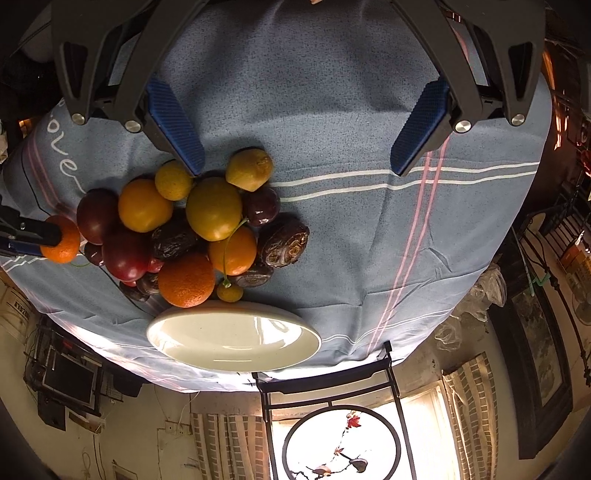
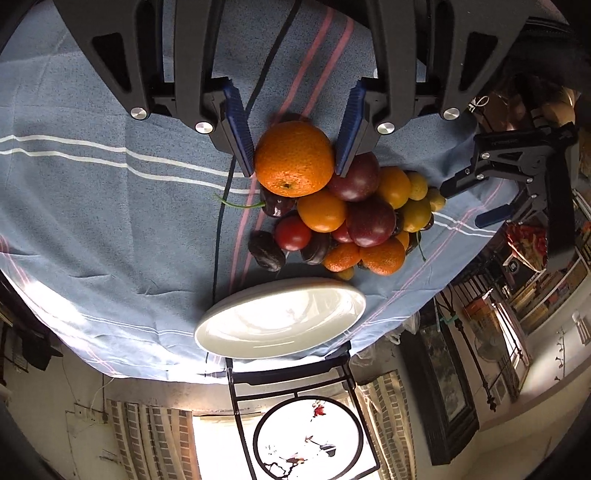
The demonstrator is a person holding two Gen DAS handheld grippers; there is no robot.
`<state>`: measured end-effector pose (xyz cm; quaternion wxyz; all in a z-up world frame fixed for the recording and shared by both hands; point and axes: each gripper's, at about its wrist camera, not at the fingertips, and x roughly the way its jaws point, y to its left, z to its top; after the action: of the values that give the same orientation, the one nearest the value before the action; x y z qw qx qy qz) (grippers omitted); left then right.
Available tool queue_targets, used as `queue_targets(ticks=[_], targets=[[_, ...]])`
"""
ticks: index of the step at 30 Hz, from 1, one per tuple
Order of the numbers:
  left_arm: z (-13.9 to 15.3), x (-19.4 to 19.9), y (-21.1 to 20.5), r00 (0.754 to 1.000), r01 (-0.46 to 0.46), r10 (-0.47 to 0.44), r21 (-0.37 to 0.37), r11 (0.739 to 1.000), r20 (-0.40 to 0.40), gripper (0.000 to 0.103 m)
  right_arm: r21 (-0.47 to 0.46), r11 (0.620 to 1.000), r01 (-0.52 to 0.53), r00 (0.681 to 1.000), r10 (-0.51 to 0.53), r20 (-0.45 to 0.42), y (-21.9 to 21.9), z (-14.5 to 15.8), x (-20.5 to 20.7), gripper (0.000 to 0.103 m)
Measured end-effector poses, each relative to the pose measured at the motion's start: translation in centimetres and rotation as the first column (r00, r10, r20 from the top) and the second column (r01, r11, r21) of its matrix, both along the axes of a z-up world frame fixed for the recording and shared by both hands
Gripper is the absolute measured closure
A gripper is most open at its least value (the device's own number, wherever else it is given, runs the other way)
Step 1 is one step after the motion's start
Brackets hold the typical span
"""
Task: Organize fruits
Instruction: 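Grasp the mandarin with the right tool while the left tool grasps a small yellow fruit, then lower both fruits onto the white plate and open both tools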
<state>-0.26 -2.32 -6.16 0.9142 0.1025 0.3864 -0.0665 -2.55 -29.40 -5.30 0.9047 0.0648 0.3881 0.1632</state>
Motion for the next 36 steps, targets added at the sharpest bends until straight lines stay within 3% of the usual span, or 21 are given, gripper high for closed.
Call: queue_targets(ticks=[8,9,10,12,15,18,25,29,36], targets=[[-0.9,0.9,-0.5,0.999,0.029,-0.028,0.025,0.999,-0.032,0.006,-0.003,0.999,0.032,0.999,-0.032,0.016,-1.2,0.6,-0.7,0.058],[-0.9,1.0,-0.5,0.999,0.029,-0.028,0.025,0.999,-0.03,0.013,-0.002,1.0,0.03,0.999,-0.03,0.012,-1.2,0.6,-0.7,0.058],[-0.9,1.1,-0.4,0.999,0.029,-0.028,0.026,0.999,-0.034,0.028,0.001,1.0,0.027,1.0,-0.027,0.009,-1.1,0.5,-0.7,0.058],[-1.3,1.5,-0.4,0.996,0.05,-0.05,0.0,0.999,-0.071,0.044,0.005,1.0,0.024,1.0,-0.024,0.002,-0.9,0.3,-0.7,0.058],[-1.5,1.4,-0.4,0.994,0.076,-0.078,-0.035,0.997,-0.072,0.055,0.006,1.0,0.026,1.0,-0.026,0.001,-0.9,0.3,-0.7,0.058],[-1.3,1.0,-0.8,0.993,0.1,-0.101,-0.031,0.995,-0.058,0.074,0.004,1.0,0.031,1.0,-0.031,0.0,-0.9,0.3,-0.7,0.058],[-1.1,0.6,-0.7,0.995,0.088,-0.09,-0.04,0.995,-0.044,0.078,0.007,1.0,0.03,1.0,-0.03,-0.006,-0.9,0.2,-0.8,0.058],[0.5,-0.1,-0.1,0.996,0.088,-0.088,-0.056,0.995,-0.013,0.078,0.023,1.0,0.021,1.0,-0.021,0.004,-1.2,0.8,-0.6,0.058],[4.5,2.6,-0.1,0.992,0.129,-0.126,-0.134,0.983,0.031,0.078,0.024,0.999,0.04,0.995,-0.042,0.089,-2.6,5.6,2.4,0.058]])
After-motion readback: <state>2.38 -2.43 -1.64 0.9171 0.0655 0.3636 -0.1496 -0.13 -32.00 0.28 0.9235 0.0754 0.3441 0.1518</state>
